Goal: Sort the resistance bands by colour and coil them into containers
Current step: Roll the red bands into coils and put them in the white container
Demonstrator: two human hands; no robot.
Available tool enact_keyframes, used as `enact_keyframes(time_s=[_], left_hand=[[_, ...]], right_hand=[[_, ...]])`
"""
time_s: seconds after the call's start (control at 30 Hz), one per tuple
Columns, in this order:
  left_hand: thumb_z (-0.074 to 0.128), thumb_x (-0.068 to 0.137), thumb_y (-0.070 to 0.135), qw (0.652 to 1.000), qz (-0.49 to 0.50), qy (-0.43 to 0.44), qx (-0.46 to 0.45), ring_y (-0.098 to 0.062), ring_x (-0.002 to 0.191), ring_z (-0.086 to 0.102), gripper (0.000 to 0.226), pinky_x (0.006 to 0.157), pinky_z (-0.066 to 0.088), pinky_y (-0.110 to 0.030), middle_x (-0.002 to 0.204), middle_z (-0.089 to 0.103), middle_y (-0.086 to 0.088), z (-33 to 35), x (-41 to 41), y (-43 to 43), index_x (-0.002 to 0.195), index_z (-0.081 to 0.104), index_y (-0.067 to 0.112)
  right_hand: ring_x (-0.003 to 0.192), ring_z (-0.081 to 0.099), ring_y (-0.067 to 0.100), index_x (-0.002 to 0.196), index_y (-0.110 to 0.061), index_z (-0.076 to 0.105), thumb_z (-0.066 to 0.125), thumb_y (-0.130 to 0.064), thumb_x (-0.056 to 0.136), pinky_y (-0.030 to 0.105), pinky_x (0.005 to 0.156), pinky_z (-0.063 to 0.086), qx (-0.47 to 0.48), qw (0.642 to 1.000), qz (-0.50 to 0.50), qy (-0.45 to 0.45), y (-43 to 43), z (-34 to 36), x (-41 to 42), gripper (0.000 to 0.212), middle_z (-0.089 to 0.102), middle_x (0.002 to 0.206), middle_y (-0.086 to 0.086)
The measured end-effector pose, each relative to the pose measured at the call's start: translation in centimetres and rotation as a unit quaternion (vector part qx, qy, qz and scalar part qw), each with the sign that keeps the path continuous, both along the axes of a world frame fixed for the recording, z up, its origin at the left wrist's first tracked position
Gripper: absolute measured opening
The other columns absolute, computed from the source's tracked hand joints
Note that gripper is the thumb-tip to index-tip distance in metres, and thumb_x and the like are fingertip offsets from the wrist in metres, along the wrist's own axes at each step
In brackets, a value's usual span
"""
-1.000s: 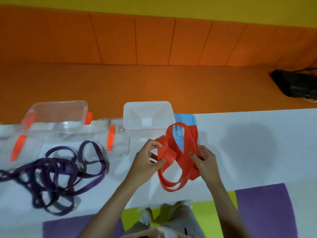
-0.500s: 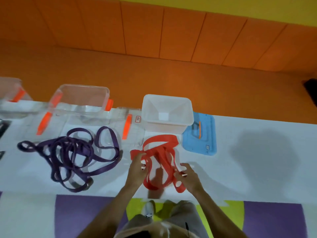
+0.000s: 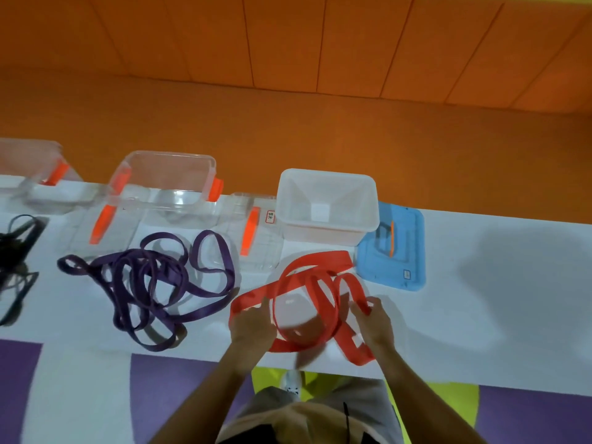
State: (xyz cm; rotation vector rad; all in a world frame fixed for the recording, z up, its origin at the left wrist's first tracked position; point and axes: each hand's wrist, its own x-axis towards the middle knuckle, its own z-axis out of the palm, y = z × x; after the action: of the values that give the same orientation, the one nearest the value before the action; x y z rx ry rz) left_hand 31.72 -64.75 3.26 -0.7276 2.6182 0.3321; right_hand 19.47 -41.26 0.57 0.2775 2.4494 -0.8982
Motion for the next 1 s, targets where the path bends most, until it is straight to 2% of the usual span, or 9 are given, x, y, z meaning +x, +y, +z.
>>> enact_keyframes(time_s=[0.1, 0.27, 0.37, 0.47, 0.57, 0.63, 0.8, 0.9, 1.0], left_hand=[[0.053, 0.103, 0.03, 0.997, -0.062, 0.0, 0.047, -0.023, 0.109, 0.072, 0.051, 0.09, 0.056, -0.035, 0.12, 0.074, 0.0, 0.6, -1.4, 0.6, 0.153, 0.043, 0.028], [0.061, 0.102, 0.033, 0.979, -0.071, 0.047, 0.183, -0.013, 0.09, 0.069, 0.035, 0.075, 0.055, -0.03, 0.109, 0.073, 0.005, 1.5, -3.7, 1.2, 0.136, 0.058, 0.033], [0.065, 0.102, 0.026, 0.954, -0.069, 0.121, 0.266, -0.006, 0.085, 0.061, 0.033, 0.083, 0.058, -0.034, 0.117, 0.069, 0.006, 2.4, -5.7, 2.1, 0.134, 0.062, 0.031], [0.067, 0.102, 0.024, 0.931, -0.063, 0.196, 0.301, -0.004, 0.112, 0.059, 0.043, 0.096, 0.048, -0.02, 0.142, 0.061, 0.008, 3.7, -7.8, 3.8, 0.144, 0.056, 0.028], [0.072, 0.1, 0.031, 0.909, -0.05, 0.221, 0.349, -0.003, 0.133, 0.047, 0.066, 0.11, 0.04, -0.023, 0.152, 0.048, 0.015, 4.9, -9.2, 5.3, 0.158, 0.041, 0.027], [0.074, 0.098, 0.036, 0.891, -0.059, 0.23, 0.388, 0.001, 0.136, 0.044, 0.069, 0.114, 0.039, -0.024, 0.149, 0.044, 0.023, 6.1, -10.0, 5.8, 0.158, 0.04, 0.029], [0.074, 0.098, 0.019, 0.826, -0.06, 0.27, 0.491, -0.005, 0.123, 0.066, 0.03, 0.113, 0.051, -0.038, 0.126, 0.073, 0.012, 8.8, -10.6, 6.1, 0.126, 0.067, 0.029], [0.075, 0.099, 0.021, 0.784, -0.03, 0.293, 0.546, -0.003, 0.117, 0.068, 0.033, 0.103, 0.053, -0.026, 0.123, 0.073, 0.015, 10.5, -9.8, 6.1, 0.129, 0.065, 0.029], [0.075, 0.099, 0.019, 0.754, 0.001, 0.318, 0.574, 0.0, 0.088, 0.065, 0.018, 0.079, 0.05, -0.015, 0.094, 0.07, 0.016, 11.7, -9.2, 5.9, 0.115, 0.066, 0.019]], right_hand=[[0.138, 0.057, 0.036, 0.157, -0.016, 0.043, 0.058, -0.059, 0.102, 0.054, 0.115, 0.046, 0.019, 1.0, -0.003, 0.012, -1.1, -0.3, -1.5, 0.071, 0.059, 0.151, 0.011], [0.11, 0.072, 0.029, 0.12, -0.022, 0.074, 0.054, -0.046, 0.106, 0.04, 0.097, 0.056, 0.069, 0.996, -0.008, 0.052, -1.7, -0.4, -2.6, 0.034, 0.077, 0.119, 0.004], [0.099, 0.075, 0.023, 0.105, -0.027, 0.076, 0.065, -0.04, 0.102, 0.032, 0.087, 0.051, -0.034, 0.991, -0.077, 0.104, -1.1, 1.1, -2.4, 0.018, 0.08, 0.101, -0.004], [0.088, 0.073, 0.01, 0.098, -0.029, 0.075, 0.072, -0.025, 0.098, 0.033, 0.085, 0.058, -0.14, 0.973, -0.105, 0.152, -0.2, 3.8, -2.2, 0.004, 0.076, 0.094, -0.012], [0.09, 0.073, 0.011, 0.099, -0.019, 0.074, 0.07, 0.004, 0.094, 0.025, 0.083, 0.058, -0.2, 0.95, -0.062, 0.233, 0.5, 6.8, -2.4, 0.024, 0.075, 0.101, -0.004], [0.091, 0.073, 0.007, 0.099, -0.017, 0.074, 0.07, 0.011, 0.091, 0.018, 0.077, 0.057, -0.225, 0.936, -0.037, 0.268, 0.8, 9.0, -2.4, 0.029, 0.074, 0.101, -0.001], [0.096, 0.072, 0.006, 0.096, -0.02, 0.076, 0.076, 0.008, 0.089, 0.013, 0.075, 0.052, -0.264, 0.908, -0.025, 0.324, 0.8, 13.3, -2.1, 0.029, 0.074, 0.101, -0.001], [0.095, 0.073, 0.011, 0.095, -0.02, 0.077, 0.08, 0.003, 0.089, 0.017, 0.08, 0.054, -0.29, 0.891, -0.025, 0.348, 0.7, 15.2, -1.8, 0.024, 0.075, 0.098, -0.001], [0.098, 0.075, 0.019, 0.096, -0.024, 0.076, 0.08, -0.003, 0.09, 0.027, 0.079, 0.061, -0.358, 0.883, -0.03, 0.303, 0.0, 16.9, -1.0, 0.022, 0.076, 0.099, 0.005]])
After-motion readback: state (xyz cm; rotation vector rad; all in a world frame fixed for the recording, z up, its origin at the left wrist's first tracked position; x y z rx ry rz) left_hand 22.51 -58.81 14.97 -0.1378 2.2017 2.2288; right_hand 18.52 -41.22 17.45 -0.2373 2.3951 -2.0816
